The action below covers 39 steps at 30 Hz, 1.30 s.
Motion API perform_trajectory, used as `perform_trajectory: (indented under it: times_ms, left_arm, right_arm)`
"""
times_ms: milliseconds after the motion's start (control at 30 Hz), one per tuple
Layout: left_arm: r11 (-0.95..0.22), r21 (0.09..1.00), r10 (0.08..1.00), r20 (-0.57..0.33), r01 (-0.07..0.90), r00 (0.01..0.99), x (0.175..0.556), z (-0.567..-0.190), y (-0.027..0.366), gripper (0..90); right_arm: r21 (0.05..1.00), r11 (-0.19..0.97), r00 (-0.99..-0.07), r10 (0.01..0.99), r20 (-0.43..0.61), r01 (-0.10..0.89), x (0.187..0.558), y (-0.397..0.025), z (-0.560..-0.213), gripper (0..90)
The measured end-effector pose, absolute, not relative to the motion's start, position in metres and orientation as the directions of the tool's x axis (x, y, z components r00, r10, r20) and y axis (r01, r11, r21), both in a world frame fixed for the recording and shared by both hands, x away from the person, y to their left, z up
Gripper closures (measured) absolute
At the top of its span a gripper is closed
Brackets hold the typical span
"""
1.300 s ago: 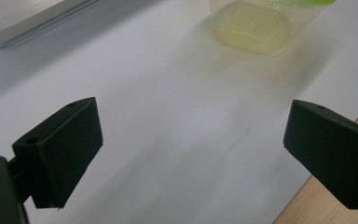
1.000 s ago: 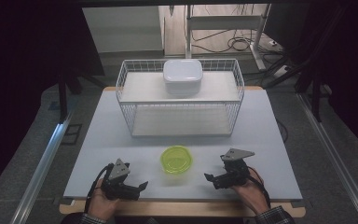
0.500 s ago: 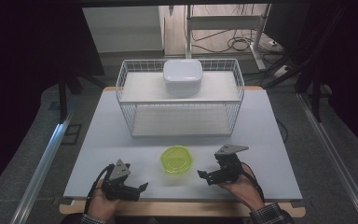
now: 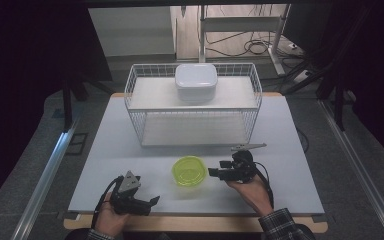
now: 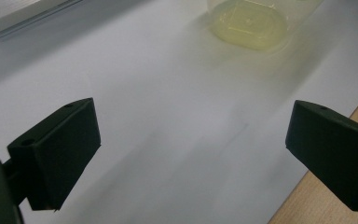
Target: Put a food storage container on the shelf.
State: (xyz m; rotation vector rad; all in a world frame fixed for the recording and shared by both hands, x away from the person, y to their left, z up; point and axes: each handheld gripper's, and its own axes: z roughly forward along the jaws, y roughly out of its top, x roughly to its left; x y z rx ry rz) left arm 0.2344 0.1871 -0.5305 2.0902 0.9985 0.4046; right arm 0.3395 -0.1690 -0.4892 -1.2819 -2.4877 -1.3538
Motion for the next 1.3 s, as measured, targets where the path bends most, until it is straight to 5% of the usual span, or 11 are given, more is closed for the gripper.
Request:
perform_trajectory:
  times_ms: [700, 1300]
  left_arm:
    - [-0.406, 0.751, 0.758, -0.043, 0.521, 0.651, 0.235, -0.531, 0.185, 2.8]
    - [-0.389, 0.759, 0.769, -0.045, 0.523, 0.638, 0.235, -0.530, 0.187, 2.8]
  right_arm:
    - [0.499, 0.243, -0.544, 0.534, 0.648, 0.832, 0.379, -0.145, -0.503, 79.6]
    - [0.501, 0.213, -0.536, 0.485, 0.691, 0.839, 0.373, -0.152, -0.488, 81.4]
